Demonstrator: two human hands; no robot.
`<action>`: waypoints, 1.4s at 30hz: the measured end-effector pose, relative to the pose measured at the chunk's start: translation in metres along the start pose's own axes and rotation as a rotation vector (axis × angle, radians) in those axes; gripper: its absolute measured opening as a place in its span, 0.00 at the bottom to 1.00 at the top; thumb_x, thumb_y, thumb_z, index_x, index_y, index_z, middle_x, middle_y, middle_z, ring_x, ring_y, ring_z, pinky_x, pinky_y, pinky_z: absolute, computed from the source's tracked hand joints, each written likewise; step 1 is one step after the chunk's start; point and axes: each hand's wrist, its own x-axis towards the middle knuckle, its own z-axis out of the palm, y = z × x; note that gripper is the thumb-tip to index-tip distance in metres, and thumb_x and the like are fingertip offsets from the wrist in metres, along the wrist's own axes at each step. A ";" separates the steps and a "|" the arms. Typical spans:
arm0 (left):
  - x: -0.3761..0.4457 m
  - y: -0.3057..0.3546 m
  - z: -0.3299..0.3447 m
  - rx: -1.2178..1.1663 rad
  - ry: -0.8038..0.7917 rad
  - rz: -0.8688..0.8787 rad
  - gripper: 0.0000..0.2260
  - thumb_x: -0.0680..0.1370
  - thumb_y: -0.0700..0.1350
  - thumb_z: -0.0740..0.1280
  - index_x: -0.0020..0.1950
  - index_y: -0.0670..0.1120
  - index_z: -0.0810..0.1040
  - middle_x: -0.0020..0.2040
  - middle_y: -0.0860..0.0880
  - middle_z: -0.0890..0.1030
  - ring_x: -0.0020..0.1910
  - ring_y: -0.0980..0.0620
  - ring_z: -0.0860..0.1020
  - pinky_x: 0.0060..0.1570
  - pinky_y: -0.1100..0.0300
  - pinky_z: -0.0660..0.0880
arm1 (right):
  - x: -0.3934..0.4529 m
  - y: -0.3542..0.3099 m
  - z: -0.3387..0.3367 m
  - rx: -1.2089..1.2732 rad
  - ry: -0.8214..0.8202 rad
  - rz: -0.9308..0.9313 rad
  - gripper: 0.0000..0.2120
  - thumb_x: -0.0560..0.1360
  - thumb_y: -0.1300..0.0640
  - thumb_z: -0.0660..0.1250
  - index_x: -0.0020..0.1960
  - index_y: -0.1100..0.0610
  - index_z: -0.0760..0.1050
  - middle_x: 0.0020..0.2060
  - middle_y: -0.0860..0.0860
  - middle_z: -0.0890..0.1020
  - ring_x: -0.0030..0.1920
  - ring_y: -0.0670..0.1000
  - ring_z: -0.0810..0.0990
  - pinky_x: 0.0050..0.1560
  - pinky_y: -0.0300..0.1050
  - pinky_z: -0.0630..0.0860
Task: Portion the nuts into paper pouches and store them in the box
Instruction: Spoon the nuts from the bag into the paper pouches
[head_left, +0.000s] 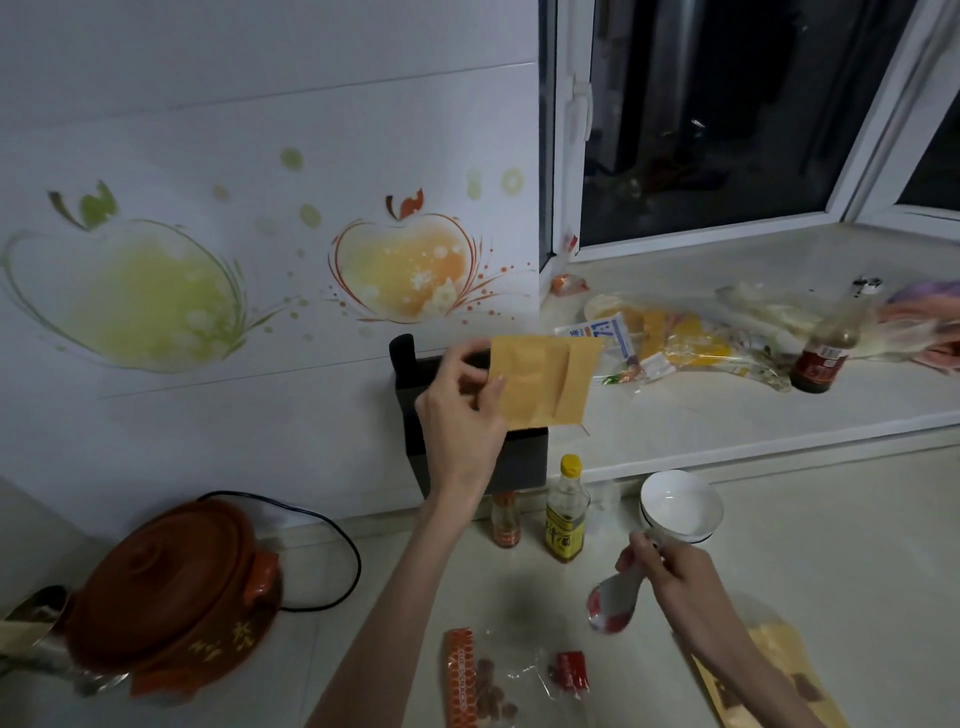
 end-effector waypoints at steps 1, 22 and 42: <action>-0.007 -0.004 0.003 0.047 -0.015 -0.008 0.08 0.75 0.39 0.71 0.53 0.47 0.79 0.36 0.54 0.80 0.36 0.58 0.79 0.38 0.61 0.79 | 0.001 -0.007 -0.005 -0.024 0.030 -0.048 0.18 0.80 0.57 0.60 0.31 0.55 0.75 0.29 0.49 0.79 0.32 0.44 0.76 0.35 0.34 0.68; -0.090 0.052 0.095 -0.225 -0.505 -0.119 0.22 0.78 0.39 0.64 0.46 0.71 0.80 0.46 0.67 0.83 0.49 0.64 0.82 0.48 0.63 0.80 | 0.031 -0.047 -0.082 -0.091 0.127 -0.217 0.15 0.78 0.49 0.61 0.34 0.51 0.63 0.23 0.48 0.69 0.22 0.44 0.66 0.26 0.41 0.64; -0.083 0.044 0.101 -0.077 -0.519 -0.173 0.15 0.72 0.45 0.67 0.51 0.64 0.81 0.38 0.59 0.85 0.41 0.63 0.83 0.41 0.66 0.80 | 0.050 -0.052 -0.086 -0.207 -0.074 -0.310 0.17 0.79 0.57 0.57 0.33 0.47 0.66 0.22 0.42 0.74 0.26 0.43 0.73 0.28 0.34 0.65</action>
